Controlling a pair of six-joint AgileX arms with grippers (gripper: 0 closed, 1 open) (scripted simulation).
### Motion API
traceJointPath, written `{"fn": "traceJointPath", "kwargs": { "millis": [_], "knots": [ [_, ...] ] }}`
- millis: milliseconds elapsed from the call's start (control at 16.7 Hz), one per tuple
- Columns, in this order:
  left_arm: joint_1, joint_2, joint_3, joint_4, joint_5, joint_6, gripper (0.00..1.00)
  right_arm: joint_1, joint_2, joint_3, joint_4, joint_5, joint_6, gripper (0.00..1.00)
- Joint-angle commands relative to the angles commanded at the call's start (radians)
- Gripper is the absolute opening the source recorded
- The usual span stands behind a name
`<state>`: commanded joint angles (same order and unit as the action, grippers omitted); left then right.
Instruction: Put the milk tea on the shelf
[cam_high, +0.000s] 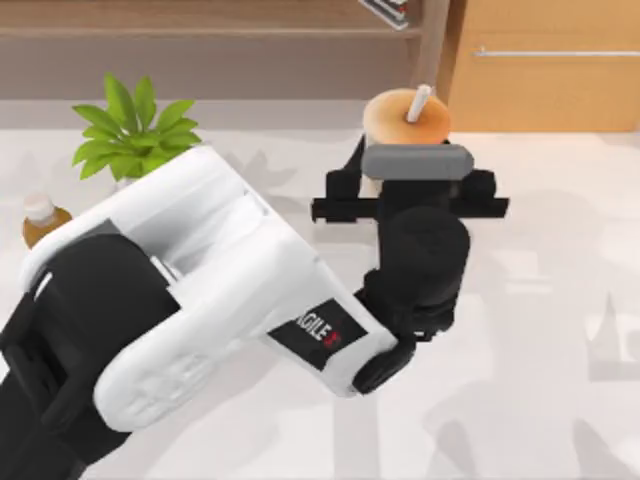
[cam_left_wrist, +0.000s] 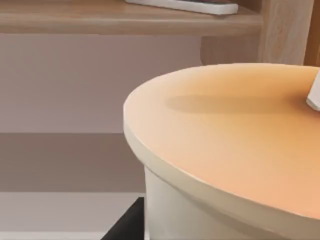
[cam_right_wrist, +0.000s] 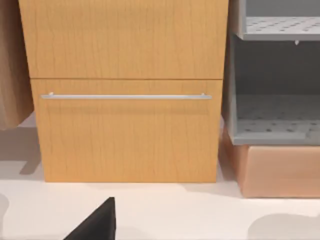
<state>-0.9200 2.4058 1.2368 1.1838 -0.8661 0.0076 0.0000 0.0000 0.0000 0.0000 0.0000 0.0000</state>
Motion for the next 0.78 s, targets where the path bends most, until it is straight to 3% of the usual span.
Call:
{"fn": "traceJointPath", "kwargs": {
  "millis": [480, 780],
  "knots": [
    [0.000, 0.000, 0.000, 0.000, 0.000, 0.000, 0.02, 0.000, 0.000, 0.000, 0.000, 0.000, 0.000, 1.00],
    [0.000, 0.000, 0.000, 0.000, 0.000, 0.000, 0.00, 0.000, 0.000, 0.000, 0.000, 0.000, 0.000, 1.00]
  ]
}}
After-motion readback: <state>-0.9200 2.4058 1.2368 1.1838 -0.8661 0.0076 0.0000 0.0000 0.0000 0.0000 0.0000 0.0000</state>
